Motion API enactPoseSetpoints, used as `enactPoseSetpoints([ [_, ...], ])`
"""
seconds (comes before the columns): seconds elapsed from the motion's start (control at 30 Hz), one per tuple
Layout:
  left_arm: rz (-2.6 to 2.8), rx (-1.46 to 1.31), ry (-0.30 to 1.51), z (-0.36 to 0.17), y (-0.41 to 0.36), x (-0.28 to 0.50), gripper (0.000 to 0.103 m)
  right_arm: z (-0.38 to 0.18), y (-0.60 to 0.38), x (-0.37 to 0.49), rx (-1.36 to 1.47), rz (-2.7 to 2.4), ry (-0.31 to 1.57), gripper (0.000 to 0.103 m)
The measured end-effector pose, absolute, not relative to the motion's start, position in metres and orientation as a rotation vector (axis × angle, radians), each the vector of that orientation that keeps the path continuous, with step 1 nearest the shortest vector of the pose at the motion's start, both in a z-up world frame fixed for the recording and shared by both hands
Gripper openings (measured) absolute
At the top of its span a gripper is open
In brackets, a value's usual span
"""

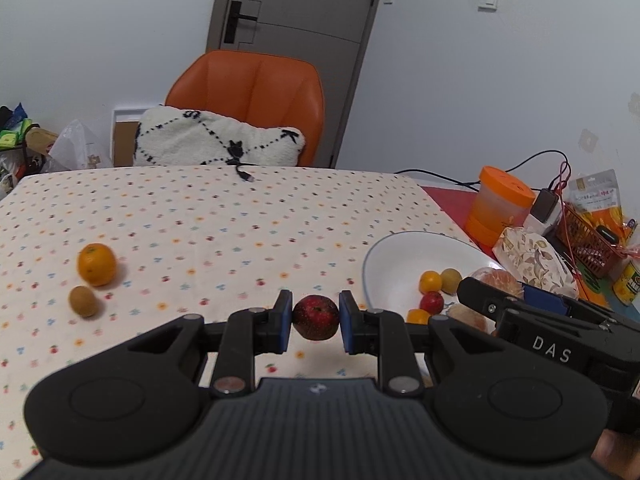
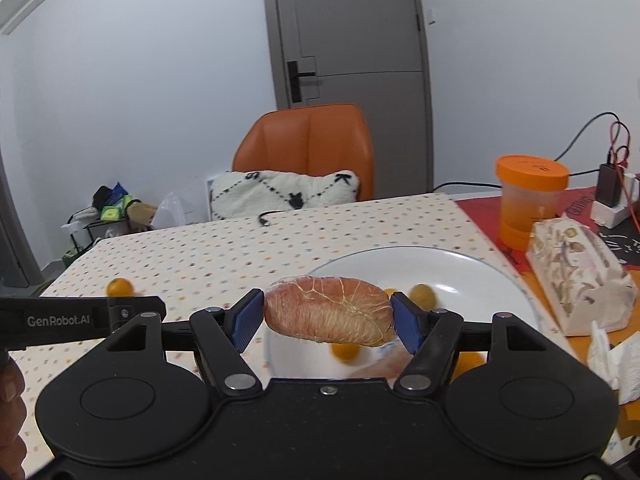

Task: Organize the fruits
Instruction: 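Carry the plum and pomelo segment onto the white plate and release both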

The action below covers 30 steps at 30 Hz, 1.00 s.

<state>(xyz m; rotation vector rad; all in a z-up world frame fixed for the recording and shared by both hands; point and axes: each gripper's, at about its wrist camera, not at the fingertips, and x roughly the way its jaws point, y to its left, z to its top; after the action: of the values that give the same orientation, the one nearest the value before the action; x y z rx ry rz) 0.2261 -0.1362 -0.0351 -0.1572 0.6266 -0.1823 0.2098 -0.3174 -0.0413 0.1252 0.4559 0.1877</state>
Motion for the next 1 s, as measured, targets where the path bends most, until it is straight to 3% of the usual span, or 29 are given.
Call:
enactPoseSetpoints([
  [0.77,-0.293,-0.065,0.688,-0.044,-0.213,0.289,0.023,-0.066,-0.398,0.251,0.249,0.041,0.518,0.066],
  [0.83,-0.305,-0.067,0.685,-0.043,-0.215,0.289,0.024,-0.068,-0.402,0.251,0.263,0.040,0.508,0.068],
  [0.93,-0.296,-0.056,0.681,-0.041,-0.215,0.287,0.028,-0.068,-0.402,0.249,0.259,0.026,0.474,0.083],
  [1.0,-0.289,-0.066,0.686,-0.040,-0.211,0.286,0.029,-0.066,-0.404,0.248,0.252,0.020,0.466,0.085],
])
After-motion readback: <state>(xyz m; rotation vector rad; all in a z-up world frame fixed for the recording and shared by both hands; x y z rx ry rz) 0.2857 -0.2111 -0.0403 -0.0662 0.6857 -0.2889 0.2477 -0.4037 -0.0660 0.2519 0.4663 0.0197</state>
